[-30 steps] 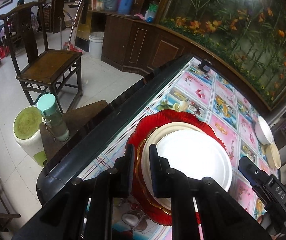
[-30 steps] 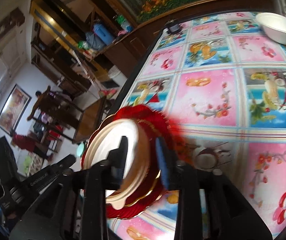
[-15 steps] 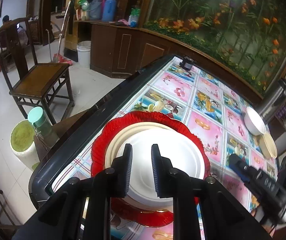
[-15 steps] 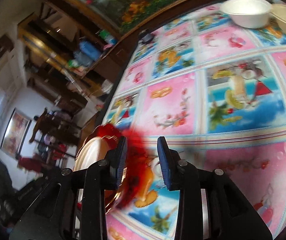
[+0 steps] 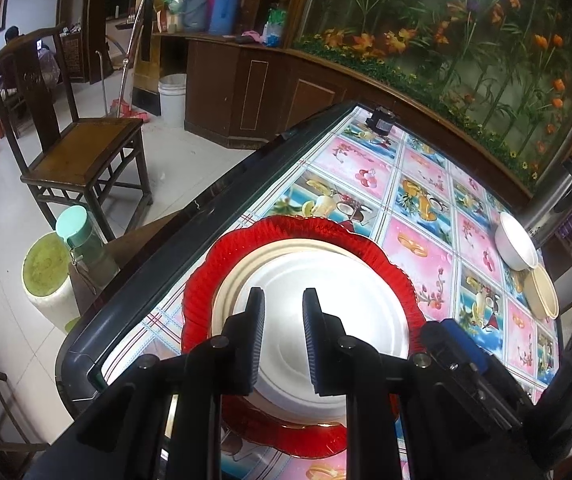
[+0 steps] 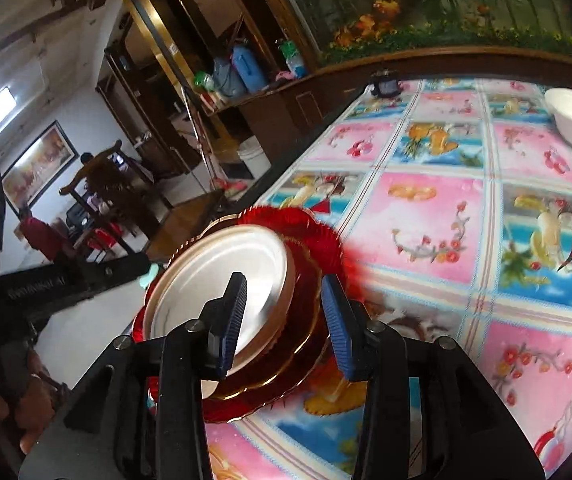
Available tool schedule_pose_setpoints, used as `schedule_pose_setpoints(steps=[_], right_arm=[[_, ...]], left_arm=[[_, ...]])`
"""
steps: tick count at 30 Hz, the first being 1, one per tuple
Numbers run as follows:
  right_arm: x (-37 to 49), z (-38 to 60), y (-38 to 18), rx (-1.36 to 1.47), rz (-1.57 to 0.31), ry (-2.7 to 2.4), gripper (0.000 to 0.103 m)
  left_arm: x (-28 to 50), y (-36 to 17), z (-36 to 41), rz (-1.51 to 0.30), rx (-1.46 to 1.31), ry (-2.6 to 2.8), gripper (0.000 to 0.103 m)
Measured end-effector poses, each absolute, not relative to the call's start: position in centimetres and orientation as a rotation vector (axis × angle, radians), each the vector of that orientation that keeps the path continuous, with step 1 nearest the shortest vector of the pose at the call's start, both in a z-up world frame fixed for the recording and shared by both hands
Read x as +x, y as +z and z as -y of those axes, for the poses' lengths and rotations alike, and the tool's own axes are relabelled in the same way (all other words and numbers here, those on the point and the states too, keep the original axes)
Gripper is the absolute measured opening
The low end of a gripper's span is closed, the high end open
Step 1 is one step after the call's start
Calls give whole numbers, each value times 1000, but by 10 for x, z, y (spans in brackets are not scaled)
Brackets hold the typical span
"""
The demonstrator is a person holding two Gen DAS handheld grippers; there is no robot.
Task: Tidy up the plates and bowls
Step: 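Lower the plate stack onto the table with the left gripper and release it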
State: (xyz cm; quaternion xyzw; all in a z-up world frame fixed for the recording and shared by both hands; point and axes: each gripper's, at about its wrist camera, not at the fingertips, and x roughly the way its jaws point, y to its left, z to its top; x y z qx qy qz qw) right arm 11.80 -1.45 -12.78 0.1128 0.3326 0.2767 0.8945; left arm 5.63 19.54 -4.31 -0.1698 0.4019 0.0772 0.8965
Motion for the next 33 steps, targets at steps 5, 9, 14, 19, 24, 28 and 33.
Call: schedule_pose_setpoints(steps=[5,9,14,19,24,28,33], right_arm=[[125,13,-136,236,-732,569,39],[121,21,-127,251,-679,565,39],[118,41,-113,257,-609,530,39],[122,60,-116,298,-615,497,39],[127,78,-119,348,-627,480,39],[128,89,-119,356,-617,473,39],[133,103,-124,393,-631,467,39]], left_arm=[[57,-45,-194,-841,-353,157,18],[57,-43,-190,-837,-336,156,18],[56,-41,-178,-830,-300,155,18],[56,-38,-166,-822,-259,153,19],[58,-35,-156,-821,-240,151,24],[59,-35,-147,-817,-223,156,34],[64,-34,-132,-823,-199,153,43]])
